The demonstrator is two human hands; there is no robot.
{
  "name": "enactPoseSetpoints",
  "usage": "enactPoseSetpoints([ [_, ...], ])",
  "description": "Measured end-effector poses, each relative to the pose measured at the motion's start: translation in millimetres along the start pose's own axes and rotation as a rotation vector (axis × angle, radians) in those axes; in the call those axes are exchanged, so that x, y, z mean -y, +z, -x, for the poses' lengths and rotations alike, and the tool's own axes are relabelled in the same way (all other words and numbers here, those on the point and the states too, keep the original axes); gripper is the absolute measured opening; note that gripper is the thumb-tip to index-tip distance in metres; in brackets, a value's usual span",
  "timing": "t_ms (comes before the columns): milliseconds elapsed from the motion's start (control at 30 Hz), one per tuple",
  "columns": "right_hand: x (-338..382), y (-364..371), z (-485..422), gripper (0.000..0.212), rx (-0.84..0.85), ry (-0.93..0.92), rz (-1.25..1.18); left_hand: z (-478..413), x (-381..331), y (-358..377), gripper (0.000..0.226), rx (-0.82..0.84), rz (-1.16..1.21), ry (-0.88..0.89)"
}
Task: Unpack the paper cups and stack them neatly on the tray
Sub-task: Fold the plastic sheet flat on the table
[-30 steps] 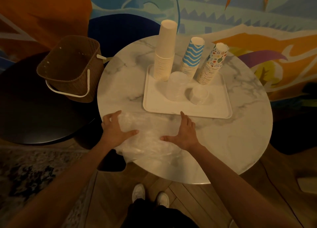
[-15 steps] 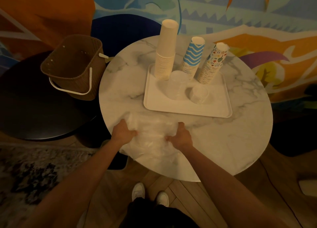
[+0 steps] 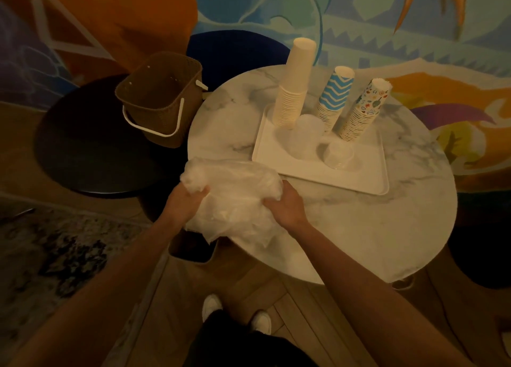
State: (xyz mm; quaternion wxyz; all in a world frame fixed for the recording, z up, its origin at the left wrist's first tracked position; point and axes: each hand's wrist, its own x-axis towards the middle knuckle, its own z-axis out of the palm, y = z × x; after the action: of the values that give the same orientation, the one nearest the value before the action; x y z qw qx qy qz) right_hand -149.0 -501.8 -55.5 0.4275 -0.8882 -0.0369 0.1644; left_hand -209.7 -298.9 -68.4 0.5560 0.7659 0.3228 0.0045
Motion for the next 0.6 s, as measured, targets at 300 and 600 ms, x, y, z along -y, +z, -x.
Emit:
enactPoseSetpoints([
  [300, 41, 79, 13, 0.037, 0.094, -0.139, 0.129, 24, 48, -75, 0.070, -0.077, 0.129, 0.371],
  [600, 70, 197, 30, 0.049, 0.307, -0.034, 0.205, 11, 133, -131, 0.059, 0.096, -0.476, 0.594],
])
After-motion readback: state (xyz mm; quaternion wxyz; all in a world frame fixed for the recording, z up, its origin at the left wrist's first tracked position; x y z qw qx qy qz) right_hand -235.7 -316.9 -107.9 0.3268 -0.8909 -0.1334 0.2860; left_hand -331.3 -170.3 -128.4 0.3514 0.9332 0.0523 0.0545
